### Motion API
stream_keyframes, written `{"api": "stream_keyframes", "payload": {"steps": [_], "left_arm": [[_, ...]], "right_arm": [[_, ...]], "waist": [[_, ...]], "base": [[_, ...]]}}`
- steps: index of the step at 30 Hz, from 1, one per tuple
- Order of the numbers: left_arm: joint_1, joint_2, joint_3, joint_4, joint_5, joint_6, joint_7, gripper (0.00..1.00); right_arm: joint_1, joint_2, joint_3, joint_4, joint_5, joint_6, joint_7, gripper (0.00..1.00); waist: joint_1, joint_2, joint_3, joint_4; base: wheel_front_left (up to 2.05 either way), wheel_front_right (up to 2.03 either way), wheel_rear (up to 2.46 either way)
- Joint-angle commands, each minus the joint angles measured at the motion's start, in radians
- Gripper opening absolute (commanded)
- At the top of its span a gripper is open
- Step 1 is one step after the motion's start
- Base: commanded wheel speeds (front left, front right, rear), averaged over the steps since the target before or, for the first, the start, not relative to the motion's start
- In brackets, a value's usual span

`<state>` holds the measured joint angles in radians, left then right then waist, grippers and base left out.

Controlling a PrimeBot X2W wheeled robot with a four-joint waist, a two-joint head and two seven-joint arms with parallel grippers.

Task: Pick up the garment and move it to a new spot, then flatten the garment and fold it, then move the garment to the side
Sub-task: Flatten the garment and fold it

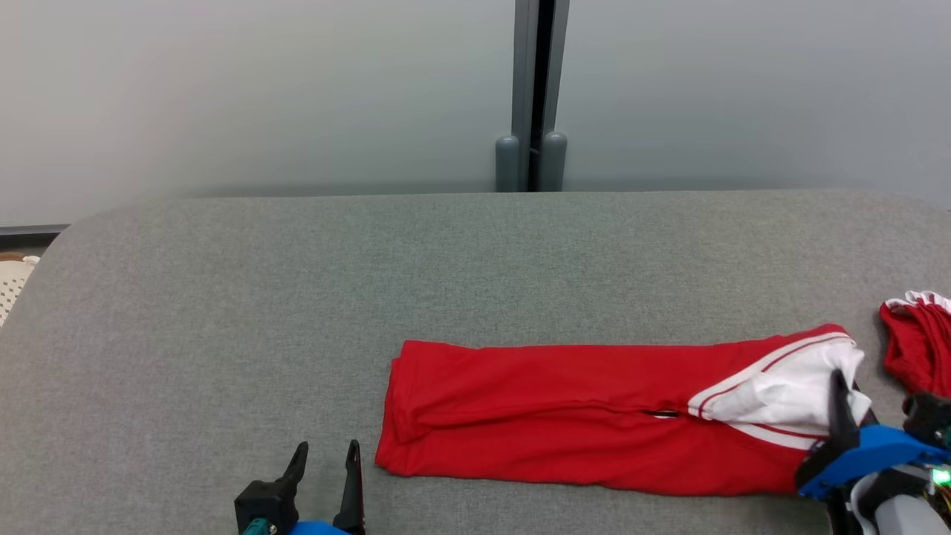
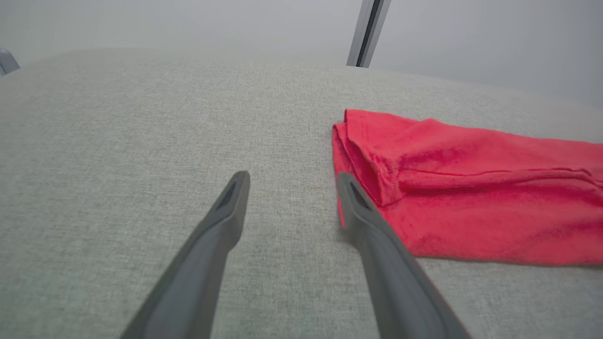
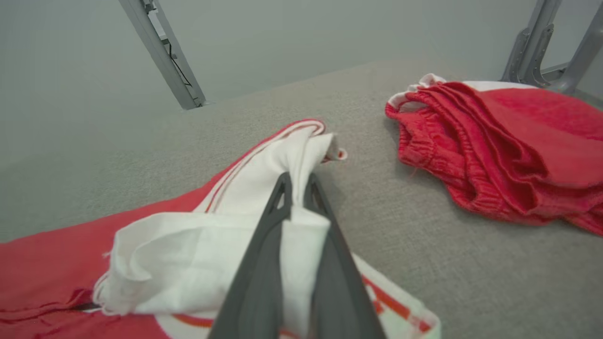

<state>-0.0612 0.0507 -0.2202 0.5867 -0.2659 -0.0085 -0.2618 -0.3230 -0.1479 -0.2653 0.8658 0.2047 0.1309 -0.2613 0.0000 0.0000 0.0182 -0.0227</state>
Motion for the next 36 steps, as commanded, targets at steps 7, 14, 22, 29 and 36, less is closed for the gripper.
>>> {"api": "stream_keyframes", "payload": {"steps": [7, 14, 22, 29, 36], "left_arm": [[0.009, 0.0, -0.022, 0.013, -0.002, 0.008, -0.004, 1.0], [0.012, 0.0, -0.018, 0.029, 0.009, 0.002, -0.004, 1.0], [0.009, 0.0, -0.023, 0.044, 0.013, 0.002, -0.004, 1.0], [0.013, 0.0, -0.004, 0.043, 0.018, 0.005, -0.004, 1.0], [0.021, 0.0, 0.031, 0.021, 0.014, 0.011, -0.004, 1.0]], "right_arm": [[0.048, 0.077, 0.252, -0.21, 0.133, 0.0, -0.004, 0.0], [0.032, 0.092, 0.503, -0.252, 0.256, 0.0, 0.0, 0.0], [-0.056, 0.096, 0.718, -0.194, 0.389, 0.0, 0.001, 0.0], [-0.12, 0.096, 0.799, -0.134, 0.479, 0.0, -0.004, 1.0], [-0.082, 0.095, 0.654, -0.143, 0.322, 0.0, -0.004, 1.0]], "waist": [[0.0, 0.0, -0.011, 0.039], [0.0, 0.0, -0.015, 0.116], [0.0, 0.0, -0.01, 0.223], [0.0, 0.0, -0.009, 0.244], [0.0, 0.0, -0.025, 0.165]], "base": [[0.0, 0.0, 0.0], [0.0, 0.0, 0.0], [0.0, 0.0, 0.0], [0.0, 0.0, 0.0], [0.0, 0.0, 0.0]]}}
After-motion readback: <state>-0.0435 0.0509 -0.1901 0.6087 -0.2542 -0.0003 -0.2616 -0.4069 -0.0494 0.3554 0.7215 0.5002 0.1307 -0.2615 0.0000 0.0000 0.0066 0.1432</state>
